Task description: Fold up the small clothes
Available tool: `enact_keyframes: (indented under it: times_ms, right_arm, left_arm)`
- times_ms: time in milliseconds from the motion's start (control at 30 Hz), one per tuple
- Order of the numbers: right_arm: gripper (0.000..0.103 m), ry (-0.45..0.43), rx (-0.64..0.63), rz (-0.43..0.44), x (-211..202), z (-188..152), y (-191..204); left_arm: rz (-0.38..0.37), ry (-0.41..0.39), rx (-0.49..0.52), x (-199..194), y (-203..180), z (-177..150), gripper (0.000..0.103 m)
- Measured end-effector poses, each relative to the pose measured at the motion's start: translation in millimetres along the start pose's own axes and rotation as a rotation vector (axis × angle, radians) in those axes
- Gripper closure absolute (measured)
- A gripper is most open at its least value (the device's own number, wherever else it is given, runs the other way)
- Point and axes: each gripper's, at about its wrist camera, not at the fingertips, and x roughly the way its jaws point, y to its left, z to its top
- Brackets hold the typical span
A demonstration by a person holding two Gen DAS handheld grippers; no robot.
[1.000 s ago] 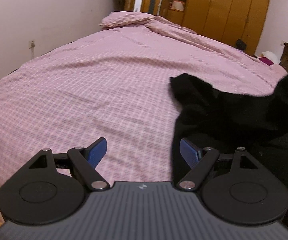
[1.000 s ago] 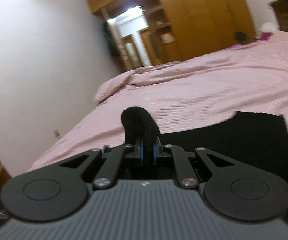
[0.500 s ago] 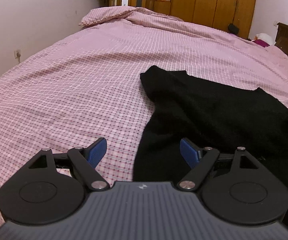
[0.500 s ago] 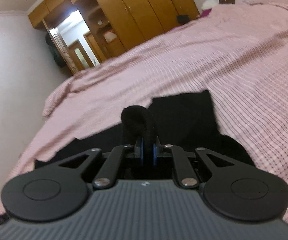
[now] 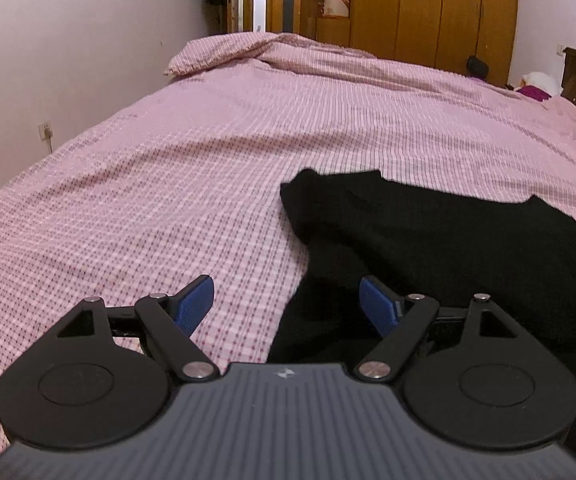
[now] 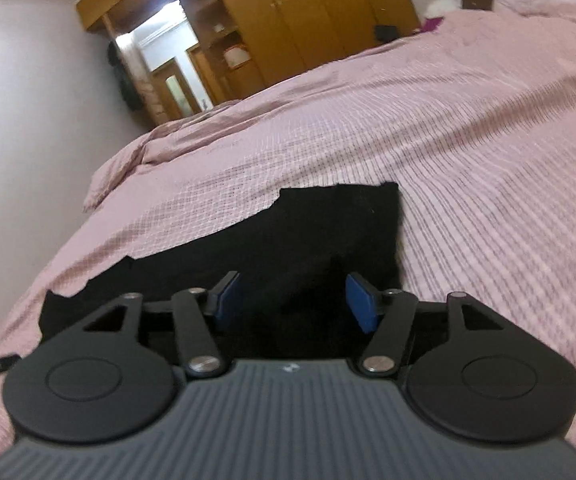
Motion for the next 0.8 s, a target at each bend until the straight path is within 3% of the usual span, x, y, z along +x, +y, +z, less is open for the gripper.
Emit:
enact_keyframes:
  times_ms: [233,300,333,433,567,633,700,800]
  right_arm:
    - [0.043,0.091,-0.060,-0.034,29,-3,-1]
    - [0.065,0.111,-0.068,-0.001,33,0,2]
    - [0.089,0.119,-0.094,0.009,34,2,7]
    - [0.090,0.075,-0.198,0.039,27,17,32]
    - [0.090,-0.139,-0.260,0.068,-10,53,60]
    - [0.090,-0.204,-0.246,0.007,-18,63,60]
    - [0.090,-0.214,-0.252,-0.092,-9,63,54]
    - [0.090,-0.092,-0.230,-0.147,27,51,32]
  left_arm:
    - [-0.023,-0.065,0.041,-6,-10,7,0.021]
    - [-0.030,-0.084,0.056,-6,-14,9,0.021]
    - [-0.039,-0.093,0.061,-6,-16,9,0.021]
    - [-0.075,-0.110,0.068,-4,-25,10,0.022]
    - [-0.101,-0.135,0.094,4,-37,8,0.022]
    - [-0.107,-0.135,0.109,13,-42,8,0.022]
    - [-0.087,-0.121,0.120,26,-45,6,0.022]
    - [-0.054,-0.076,0.122,45,-46,1,0.023]
